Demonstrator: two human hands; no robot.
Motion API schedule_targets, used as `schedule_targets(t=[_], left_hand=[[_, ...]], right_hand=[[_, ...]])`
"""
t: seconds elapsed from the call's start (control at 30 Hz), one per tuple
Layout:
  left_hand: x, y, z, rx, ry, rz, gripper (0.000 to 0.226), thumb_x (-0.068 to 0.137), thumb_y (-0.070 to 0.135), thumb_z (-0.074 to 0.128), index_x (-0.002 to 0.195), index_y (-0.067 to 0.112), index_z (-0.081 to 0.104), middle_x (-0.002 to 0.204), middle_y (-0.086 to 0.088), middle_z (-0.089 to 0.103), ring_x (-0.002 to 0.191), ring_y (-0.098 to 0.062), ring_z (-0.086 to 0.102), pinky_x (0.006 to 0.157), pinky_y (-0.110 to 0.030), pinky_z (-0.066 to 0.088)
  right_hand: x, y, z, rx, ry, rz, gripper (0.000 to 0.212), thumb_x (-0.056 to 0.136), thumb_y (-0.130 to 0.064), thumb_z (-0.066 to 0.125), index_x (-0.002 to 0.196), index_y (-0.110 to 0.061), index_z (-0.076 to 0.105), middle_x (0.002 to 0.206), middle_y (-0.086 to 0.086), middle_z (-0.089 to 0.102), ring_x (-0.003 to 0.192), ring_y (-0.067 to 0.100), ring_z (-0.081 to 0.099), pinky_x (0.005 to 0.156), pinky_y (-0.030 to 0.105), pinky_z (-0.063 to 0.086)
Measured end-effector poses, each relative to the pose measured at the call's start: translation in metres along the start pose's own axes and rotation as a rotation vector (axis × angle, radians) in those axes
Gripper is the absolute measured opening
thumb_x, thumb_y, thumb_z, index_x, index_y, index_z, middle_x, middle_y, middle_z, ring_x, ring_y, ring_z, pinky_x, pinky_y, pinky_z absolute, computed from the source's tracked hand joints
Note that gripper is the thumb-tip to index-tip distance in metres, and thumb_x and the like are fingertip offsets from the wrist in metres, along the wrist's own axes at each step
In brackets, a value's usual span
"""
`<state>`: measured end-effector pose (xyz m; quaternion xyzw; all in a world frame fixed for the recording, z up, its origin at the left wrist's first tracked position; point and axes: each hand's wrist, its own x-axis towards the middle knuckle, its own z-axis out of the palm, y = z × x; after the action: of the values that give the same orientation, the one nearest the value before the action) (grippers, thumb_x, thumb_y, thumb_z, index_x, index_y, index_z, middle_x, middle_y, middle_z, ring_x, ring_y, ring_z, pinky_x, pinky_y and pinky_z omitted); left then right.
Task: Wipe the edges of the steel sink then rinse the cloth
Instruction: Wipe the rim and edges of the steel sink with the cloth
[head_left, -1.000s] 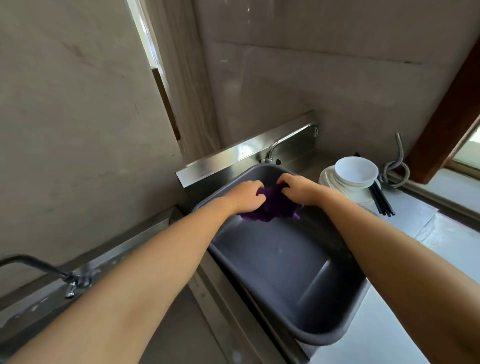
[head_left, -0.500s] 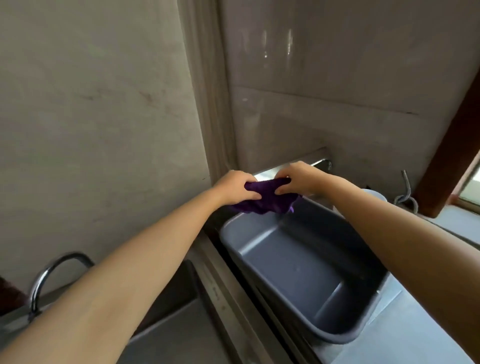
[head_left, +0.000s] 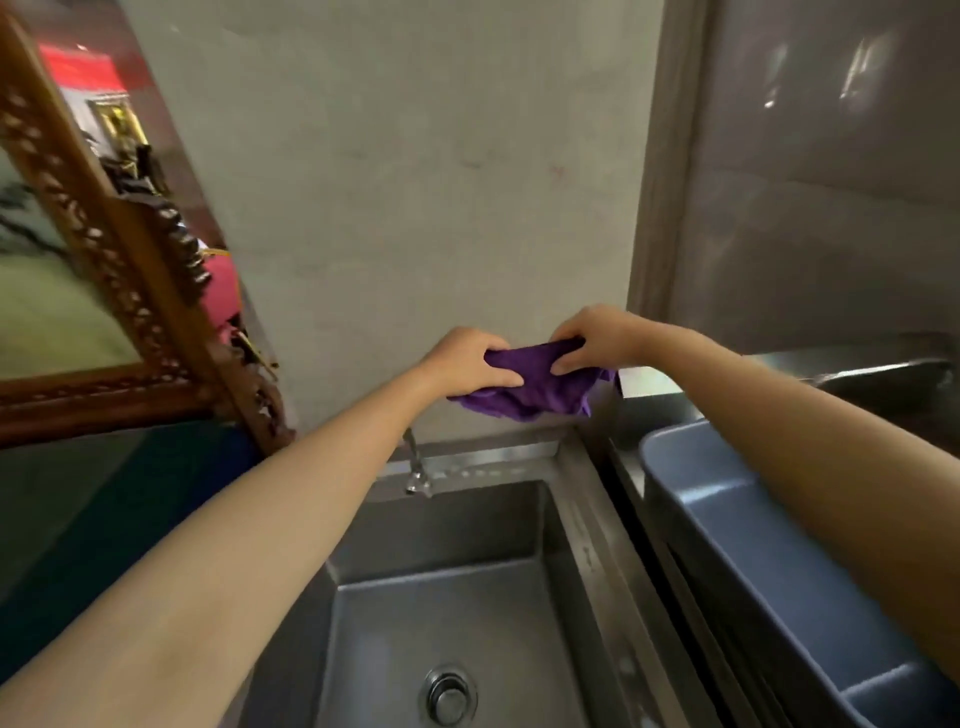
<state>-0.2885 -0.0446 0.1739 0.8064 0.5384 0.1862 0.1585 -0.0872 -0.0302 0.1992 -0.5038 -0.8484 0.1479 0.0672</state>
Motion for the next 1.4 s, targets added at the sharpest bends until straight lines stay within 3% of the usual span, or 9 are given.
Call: schedule_targets(t=[0.13,0.23,0.47,0.63,0.87,1.03,1.17,1.3,1.4], left_hand=[[-0.053,-0.060,-0.039,-0.006,0.080,-0.116,0.020,0.076,0.032,0.074,0.089,0.016,0.071,0.074,0.003,0.063,0.061,-0.003,0.052,0.053,-0.004,0.035],[-0.094,-0.102,-0.063,-0.004,0.110,-0.198,0.023,0.076,0.033,0.074,0.095,0.021,0.072,0.078,0.008,0.064,0.064,0.005,0.052,0.055,0.001,0.035],[-0.165,-0.194,-0.096,-0.057,0.171,-0.341,0.031,0.073,0.037,0.076,0.099,0.022,0.072,0.094,0.002,0.071,0.083,-0.010,0.062,0.074,-0.021,0.048],[-0.187,-0.256,-0.106,-0.129,0.185,-0.376,0.034,0.072,0.035,0.077,0.102,0.021,0.071,0.089,0.007,0.069,0.077,-0.001,0.060,0.066,-0.013,0.046],[-0.194,-0.343,-0.101,-0.268,0.110,-0.457,0.031,0.076,0.031,0.074,0.106,0.023,0.069,0.083,0.017,0.064,0.079,0.000,0.062,0.053,-0.007,0.044],[-0.192,-0.395,-0.063,-0.354,0.090,-0.547,0.030,0.077,0.029,0.072,0.106,0.022,0.068,0.111,-0.002,0.067,0.100,-0.015,0.063,0.071,-0.020,0.050],[-0.189,-0.421,-0.023,-0.432,0.047,-0.605,0.014,0.079,0.027,0.071,0.092,0.023,0.070,0.086,0.004,0.069,0.081,-0.013,0.065,0.061,-0.018,0.048],[-0.182,-0.447,0.014,-0.444,0.065,-0.699,0.021,0.079,0.024,0.071,0.096,0.011,0.072,0.095,-0.009,0.071,0.087,-0.021,0.066,0.078,-0.037,0.054],[-0.182,-0.463,0.049,-0.461,0.091,-0.790,0.022,0.078,0.024,0.071,0.092,0.007,0.072,0.093,-0.011,0.072,0.086,-0.024,0.067,0.078,-0.038,0.054]], right_hand=[[0.046,-0.068,0.025,-0.007,-0.023,-0.145,0.032,0.083,-0.033,0.064,0.110,-0.015,0.065,0.099,0.004,0.066,0.087,0.020,0.058,0.076,0.030,0.045],[0.074,-0.119,0.049,0.012,-0.041,-0.242,0.031,0.083,-0.033,0.065,0.108,-0.016,0.064,0.092,0.001,0.062,0.083,0.018,0.054,0.071,0.027,0.038],[0.124,-0.218,0.102,-0.011,-0.100,-0.379,0.028,0.086,-0.031,0.061,0.103,-0.010,0.064,0.088,0.004,0.058,0.081,0.019,0.049,0.069,0.027,0.032],[0.160,-0.264,0.133,-0.008,-0.141,-0.360,0.030,0.087,-0.033,0.060,0.107,-0.011,0.063,0.095,0.008,0.063,0.083,0.020,0.051,0.071,0.029,0.036],[0.214,-0.306,0.196,0.007,-0.131,-0.234,0.034,0.087,-0.031,0.059,0.112,-0.007,0.061,0.107,0.014,0.065,0.092,0.026,0.055,0.075,0.032,0.042],[0.235,-0.310,0.260,0.094,-0.090,-0.031,0.036,0.086,-0.031,0.059,0.114,-0.009,0.059,0.110,0.014,0.063,0.091,0.025,0.055,0.073,0.032,0.044],[0.245,-0.299,0.305,0.103,-0.075,0.159,0.034,0.082,-0.037,0.062,0.100,-0.009,0.062,0.100,0.013,0.065,0.079,0.025,0.052,0.065,0.029,0.040],[0.263,-0.283,0.349,0.153,-0.137,0.276,0.031,0.082,-0.037,0.063,0.100,-0.011,0.066,0.086,0.007,0.061,0.075,0.023,0.055,0.063,0.028,0.040],[0.278,-0.273,0.390,0.262,-0.189,0.373,0.026,0.081,-0.029,0.066,0.090,-0.005,0.065,0.080,0.008,0.061,0.071,0.023,0.057,0.058,0.027,0.042]])
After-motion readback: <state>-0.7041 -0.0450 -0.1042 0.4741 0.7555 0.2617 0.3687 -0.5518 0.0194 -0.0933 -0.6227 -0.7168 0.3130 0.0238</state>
